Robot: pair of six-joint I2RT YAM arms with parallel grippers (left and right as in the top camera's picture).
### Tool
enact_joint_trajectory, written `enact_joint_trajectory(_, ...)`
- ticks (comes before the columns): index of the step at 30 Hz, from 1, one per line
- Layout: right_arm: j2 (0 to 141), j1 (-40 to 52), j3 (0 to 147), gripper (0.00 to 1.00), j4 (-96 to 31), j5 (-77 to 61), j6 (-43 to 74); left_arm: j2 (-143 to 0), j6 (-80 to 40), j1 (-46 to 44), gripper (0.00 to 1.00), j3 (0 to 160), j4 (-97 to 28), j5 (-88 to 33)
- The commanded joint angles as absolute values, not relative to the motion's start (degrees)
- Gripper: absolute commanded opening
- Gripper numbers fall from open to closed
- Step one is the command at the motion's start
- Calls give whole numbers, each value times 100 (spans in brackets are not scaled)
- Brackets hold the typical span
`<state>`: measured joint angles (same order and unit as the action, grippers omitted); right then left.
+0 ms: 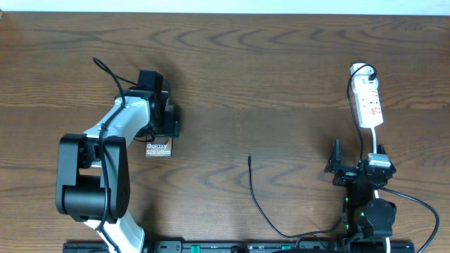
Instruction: Plug charger to phone and switch on socket
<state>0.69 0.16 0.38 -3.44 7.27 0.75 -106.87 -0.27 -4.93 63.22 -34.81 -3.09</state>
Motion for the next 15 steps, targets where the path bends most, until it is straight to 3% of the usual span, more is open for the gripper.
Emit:
enact_joint_trajectory(1, 30, -56, 32, 99, -366, 714, -8, -10794, -117, -486, 82, 6119, -3500, -403)
enact_joint_trajectory(15, 30, -56, 32, 99, -366, 714, -8, -10792, -117, -486, 82, 6119, -3500, -403)
